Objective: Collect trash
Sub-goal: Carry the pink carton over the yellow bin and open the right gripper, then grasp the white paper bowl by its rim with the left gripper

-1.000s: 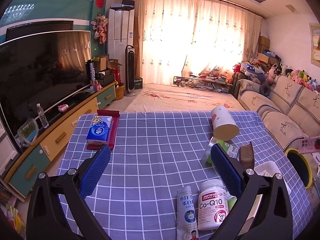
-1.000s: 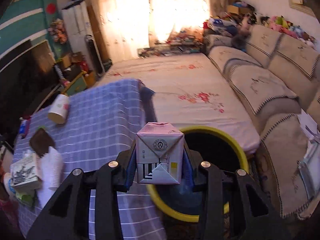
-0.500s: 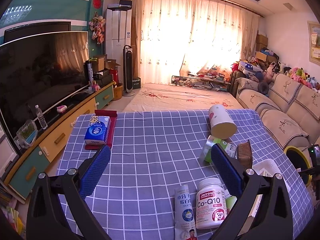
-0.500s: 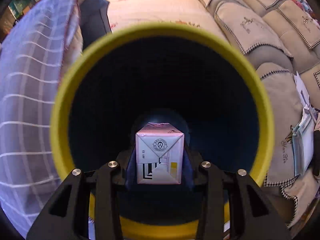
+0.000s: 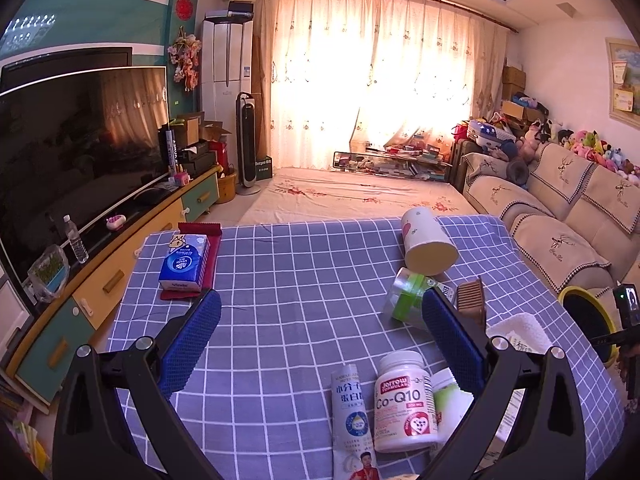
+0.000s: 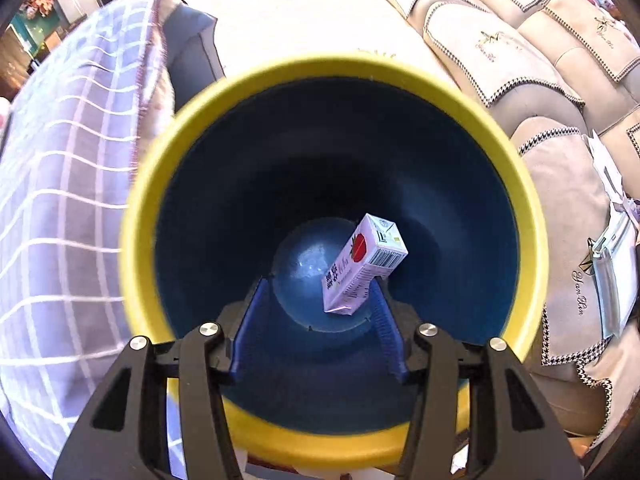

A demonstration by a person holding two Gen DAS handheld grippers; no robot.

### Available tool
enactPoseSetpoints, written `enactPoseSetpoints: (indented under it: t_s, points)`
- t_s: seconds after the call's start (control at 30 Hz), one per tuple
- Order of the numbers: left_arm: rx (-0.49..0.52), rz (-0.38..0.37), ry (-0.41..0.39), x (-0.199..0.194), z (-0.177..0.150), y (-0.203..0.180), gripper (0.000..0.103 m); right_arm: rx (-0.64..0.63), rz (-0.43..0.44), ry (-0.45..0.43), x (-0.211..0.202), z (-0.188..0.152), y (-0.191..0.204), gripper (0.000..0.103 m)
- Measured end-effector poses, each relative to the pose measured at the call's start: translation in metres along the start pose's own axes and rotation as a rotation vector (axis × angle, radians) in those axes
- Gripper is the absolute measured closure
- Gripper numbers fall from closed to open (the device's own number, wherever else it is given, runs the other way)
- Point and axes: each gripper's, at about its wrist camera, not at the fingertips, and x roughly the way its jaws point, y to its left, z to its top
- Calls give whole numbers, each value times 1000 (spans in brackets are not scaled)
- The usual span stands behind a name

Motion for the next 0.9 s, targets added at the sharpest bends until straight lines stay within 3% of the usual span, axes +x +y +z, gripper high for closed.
enactPoseSetpoints:
  t_s: [0.27, 0.53, 0.63, 0.73, 0.9]
  points:
    - [44, 14, 38, -76, -23, -6, 4, -31, 37, -98, -40, -14, 14, 49]
    - [74, -128, 163, -121, -72, -22, 5, -55, 98, -154, -60, -28, 21, 48]
    - [86, -147, 209, -114, -82, -33, 23, -63, 114, -159, -65, -36, 26, 48]
    - [36, -213, 267, -97, -89, -37, 45, -67, 119, -160, -64, -43, 27, 48]
    - [21, -241, 328, -77, -99, -41, 79, -62, 118, -162, -65, -50, 24, 47]
